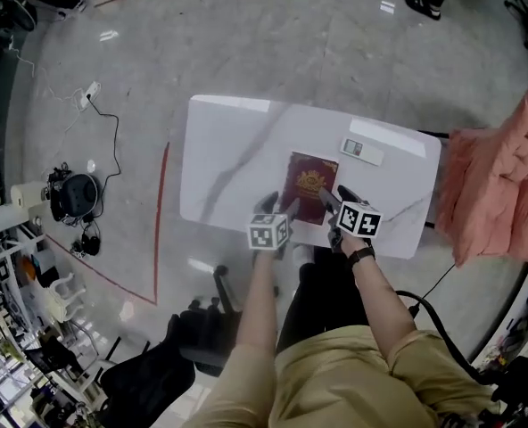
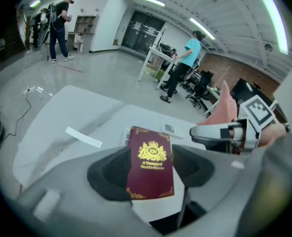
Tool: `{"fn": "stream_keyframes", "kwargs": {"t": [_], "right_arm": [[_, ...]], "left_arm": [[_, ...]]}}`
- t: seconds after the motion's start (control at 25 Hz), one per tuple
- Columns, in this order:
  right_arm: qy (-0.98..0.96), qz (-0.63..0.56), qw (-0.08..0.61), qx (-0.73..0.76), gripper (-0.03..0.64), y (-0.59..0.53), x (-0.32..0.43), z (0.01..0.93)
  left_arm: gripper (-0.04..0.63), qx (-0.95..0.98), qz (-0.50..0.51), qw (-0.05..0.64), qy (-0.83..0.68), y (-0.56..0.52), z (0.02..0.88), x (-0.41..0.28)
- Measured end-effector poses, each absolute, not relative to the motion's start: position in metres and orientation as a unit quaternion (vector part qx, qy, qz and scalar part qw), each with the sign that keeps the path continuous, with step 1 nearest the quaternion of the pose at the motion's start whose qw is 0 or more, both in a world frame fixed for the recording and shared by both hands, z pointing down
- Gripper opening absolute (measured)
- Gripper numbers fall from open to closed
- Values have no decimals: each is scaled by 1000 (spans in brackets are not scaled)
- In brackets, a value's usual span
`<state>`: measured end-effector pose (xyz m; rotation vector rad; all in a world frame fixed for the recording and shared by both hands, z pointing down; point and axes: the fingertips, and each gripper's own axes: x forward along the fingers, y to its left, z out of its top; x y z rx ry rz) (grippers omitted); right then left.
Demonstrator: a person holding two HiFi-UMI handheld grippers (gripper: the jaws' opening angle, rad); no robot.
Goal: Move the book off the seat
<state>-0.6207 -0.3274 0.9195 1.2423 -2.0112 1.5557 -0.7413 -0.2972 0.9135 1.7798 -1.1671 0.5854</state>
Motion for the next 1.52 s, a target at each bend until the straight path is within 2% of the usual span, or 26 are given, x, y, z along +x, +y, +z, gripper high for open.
{"fn": "stream_keyframes", "kwargs": {"t": [0.2,0.48,0.76,1.0,1.2,1.52], "right_arm": [[-769,459,145,420,265,-339,-609,844],[-848,322,141,396,164,-324,-613,693],[-891,237,80,380,76,-315,-613,549],[-919,147,11,366,9,-302,-636,440],[-932,75,-26,353,8,-284,-648,375],[-936,17,-60,346,8,-265,-656,321]], "left_arm": [[245,741,196,395,-507,-309,839,-731],[202,755,88,297,-578,-305,683,-735],[123,777,33,186,-600,-286,534,-724],[60,778,16,102,-620,-266,444,-745],[5,769,-9,42,-638,-251,383,-756],[2,756,-37,-18,-653,-230,317,-764]]}}
